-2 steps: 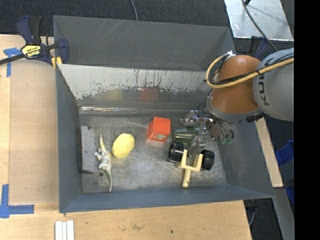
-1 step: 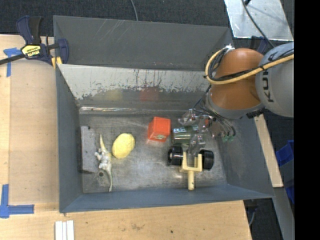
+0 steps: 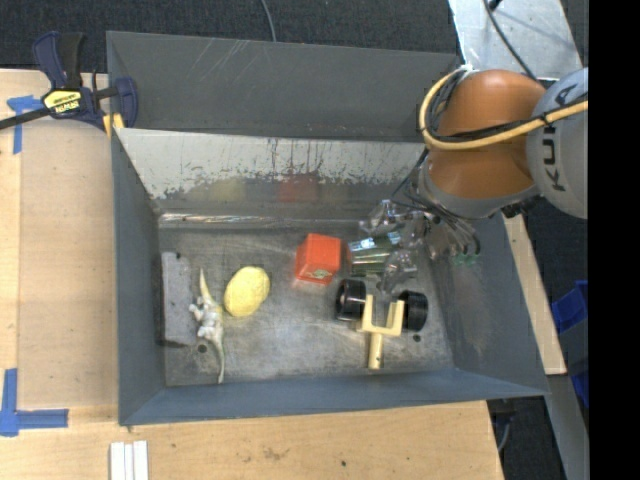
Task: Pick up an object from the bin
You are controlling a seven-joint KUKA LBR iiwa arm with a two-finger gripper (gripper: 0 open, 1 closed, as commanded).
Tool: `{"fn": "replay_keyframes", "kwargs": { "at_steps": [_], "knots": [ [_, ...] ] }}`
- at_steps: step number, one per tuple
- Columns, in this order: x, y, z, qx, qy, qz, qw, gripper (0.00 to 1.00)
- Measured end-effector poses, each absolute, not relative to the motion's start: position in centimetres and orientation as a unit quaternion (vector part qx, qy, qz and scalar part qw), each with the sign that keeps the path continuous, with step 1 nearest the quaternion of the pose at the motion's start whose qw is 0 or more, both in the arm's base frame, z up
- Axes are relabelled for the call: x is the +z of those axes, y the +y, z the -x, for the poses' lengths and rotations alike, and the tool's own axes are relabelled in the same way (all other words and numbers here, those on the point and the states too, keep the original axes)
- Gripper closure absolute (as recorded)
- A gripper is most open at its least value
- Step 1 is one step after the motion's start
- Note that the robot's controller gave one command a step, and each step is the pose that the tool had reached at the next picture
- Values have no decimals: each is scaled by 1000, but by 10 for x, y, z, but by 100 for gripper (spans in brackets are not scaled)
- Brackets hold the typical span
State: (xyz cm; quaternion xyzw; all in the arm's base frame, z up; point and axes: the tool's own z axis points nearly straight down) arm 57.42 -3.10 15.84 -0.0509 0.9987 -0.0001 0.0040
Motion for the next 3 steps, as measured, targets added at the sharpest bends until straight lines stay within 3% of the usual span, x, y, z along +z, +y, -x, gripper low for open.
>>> {"fn": "replay_keyframes", "kwargs": {
  "at_steps": [1, 2, 3],
  "knots": [
    [187, -37, -574, 0, 999, 37, 1, 100],
    [183, -35, -576, 0, 999, 41, 3, 100],
    [209, -31, -569, 0, 998, 62, -1, 100]
  ]
}}
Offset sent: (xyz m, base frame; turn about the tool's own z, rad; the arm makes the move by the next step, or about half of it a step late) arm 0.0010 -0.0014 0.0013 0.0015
